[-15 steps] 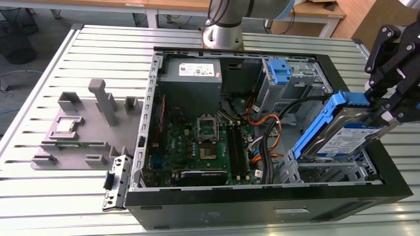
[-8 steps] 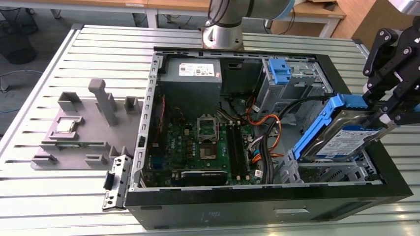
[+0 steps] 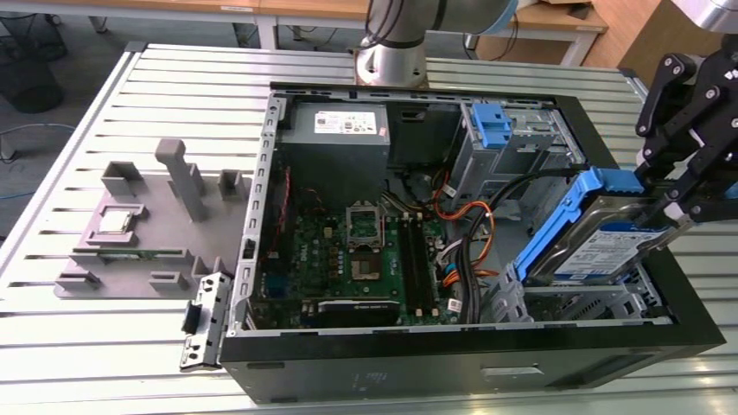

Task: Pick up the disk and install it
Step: 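Insert the disk into the insertion slot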

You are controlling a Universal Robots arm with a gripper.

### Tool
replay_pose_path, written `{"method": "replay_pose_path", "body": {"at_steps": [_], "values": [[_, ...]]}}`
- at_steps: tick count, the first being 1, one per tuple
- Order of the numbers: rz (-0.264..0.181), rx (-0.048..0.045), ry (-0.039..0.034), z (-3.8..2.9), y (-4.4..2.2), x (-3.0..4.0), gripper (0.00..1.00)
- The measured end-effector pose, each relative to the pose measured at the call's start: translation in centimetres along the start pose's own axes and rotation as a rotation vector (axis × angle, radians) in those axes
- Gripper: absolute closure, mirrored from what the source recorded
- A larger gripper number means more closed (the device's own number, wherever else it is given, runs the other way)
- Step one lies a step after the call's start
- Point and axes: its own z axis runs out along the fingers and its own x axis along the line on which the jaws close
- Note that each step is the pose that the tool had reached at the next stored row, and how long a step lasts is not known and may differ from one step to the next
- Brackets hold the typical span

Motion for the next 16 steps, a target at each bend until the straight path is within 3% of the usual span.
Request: {"method": "replay_pose_path", "body": {"at_steps": [16], "values": [[0.0,0.0001,0.0001,2.82,-0.02,0.18,0.65]]}}
